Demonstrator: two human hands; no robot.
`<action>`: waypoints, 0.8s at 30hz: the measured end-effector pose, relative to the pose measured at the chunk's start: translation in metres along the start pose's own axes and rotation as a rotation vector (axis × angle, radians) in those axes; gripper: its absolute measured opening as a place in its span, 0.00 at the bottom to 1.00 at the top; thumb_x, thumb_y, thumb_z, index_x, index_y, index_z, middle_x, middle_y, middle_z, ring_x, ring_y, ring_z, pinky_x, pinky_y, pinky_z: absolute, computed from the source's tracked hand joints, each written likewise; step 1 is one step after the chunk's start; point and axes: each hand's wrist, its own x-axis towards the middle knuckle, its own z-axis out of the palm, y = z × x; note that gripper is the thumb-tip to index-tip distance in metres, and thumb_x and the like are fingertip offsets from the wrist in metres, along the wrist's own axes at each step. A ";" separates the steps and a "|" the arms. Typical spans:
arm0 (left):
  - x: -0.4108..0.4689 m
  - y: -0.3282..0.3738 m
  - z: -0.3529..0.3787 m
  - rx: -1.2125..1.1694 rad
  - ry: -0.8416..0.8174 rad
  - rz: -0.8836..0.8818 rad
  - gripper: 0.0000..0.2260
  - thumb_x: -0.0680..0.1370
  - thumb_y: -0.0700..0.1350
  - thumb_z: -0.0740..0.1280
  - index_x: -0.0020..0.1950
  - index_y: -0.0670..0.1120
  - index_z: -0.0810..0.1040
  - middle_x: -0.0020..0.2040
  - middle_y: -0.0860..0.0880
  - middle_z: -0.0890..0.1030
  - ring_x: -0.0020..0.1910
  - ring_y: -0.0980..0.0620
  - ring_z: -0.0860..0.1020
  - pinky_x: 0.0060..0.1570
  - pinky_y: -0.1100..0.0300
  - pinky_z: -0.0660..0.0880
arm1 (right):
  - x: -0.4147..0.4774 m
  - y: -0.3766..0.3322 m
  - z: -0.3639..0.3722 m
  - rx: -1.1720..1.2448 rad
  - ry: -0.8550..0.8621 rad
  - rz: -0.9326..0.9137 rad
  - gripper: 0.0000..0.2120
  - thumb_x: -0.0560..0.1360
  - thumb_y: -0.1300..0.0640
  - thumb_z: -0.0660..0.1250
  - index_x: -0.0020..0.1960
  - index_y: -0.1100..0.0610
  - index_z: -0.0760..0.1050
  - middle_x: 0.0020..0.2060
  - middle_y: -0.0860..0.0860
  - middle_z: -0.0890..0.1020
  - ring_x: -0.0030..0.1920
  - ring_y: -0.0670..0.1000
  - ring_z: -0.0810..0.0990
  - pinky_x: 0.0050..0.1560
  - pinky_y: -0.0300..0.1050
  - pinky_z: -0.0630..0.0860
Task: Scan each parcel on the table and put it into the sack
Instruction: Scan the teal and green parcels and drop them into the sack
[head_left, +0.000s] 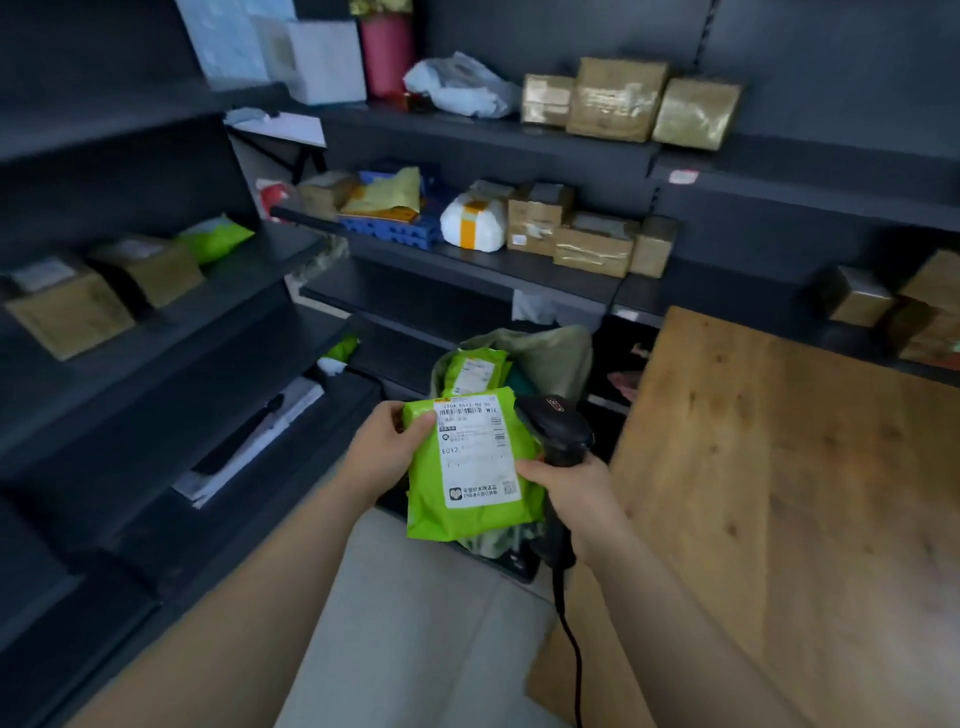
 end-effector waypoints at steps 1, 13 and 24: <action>0.013 -0.005 -0.019 0.009 -0.011 -0.004 0.17 0.78 0.53 0.67 0.62 0.46 0.73 0.55 0.52 0.78 0.52 0.54 0.78 0.46 0.60 0.73 | 0.004 0.000 0.022 0.001 -0.002 0.007 0.13 0.67 0.65 0.77 0.49 0.61 0.79 0.46 0.57 0.85 0.44 0.54 0.83 0.48 0.48 0.80; 0.207 -0.028 -0.035 -0.012 -0.312 -0.012 0.07 0.79 0.43 0.67 0.56 0.46 0.78 0.56 0.44 0.82 0.55 0.46 0.81 0.58 0.45 0.77 | 0.146 0.002 0.127 -0.027 0.182 0.056 0.27 0.61 0.60 0.82 0.57 0.58 0.78 0.49 0.52 0.83 0.47 0.52 0.82 0.50 0.49 0.80; 0.394 -0.067 0.066 0.165 -0.536 -0.054 0.18 0.78 0.45 0.68 0.66 0.42 0.73 0.60 0.46 0.79 0.57 0.50 0.78 0.59 0.55 0.74 | 0.336 0.035 0.134 -0.034 0.489 0.222 0.31 0.58 0.53 0.83 0.57 0.57 0.76 0.52 0.52 0.83 0.51 0.55 0.82 0.56 0.57 0.79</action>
